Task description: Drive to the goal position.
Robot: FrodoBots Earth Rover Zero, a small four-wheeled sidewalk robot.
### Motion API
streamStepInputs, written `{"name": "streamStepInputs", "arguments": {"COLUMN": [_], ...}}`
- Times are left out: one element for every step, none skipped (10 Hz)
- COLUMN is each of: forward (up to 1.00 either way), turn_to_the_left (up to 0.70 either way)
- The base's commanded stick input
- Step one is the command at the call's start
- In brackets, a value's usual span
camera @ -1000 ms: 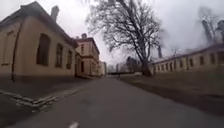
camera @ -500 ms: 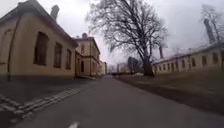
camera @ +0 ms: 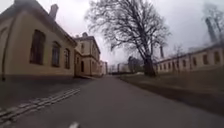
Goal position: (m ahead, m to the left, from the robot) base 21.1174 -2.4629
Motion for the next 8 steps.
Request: {"name": "streamStepInputs", "arguments": {"forward": [1.0, 1.0, 1.0, 1.0, 1.0, 1.0, 1.0, 1.0], "turn_to_the_left": [0.0, 0.0, 0.0, 0.0, 0.0, 0.0, 0.0, 0.0]}}
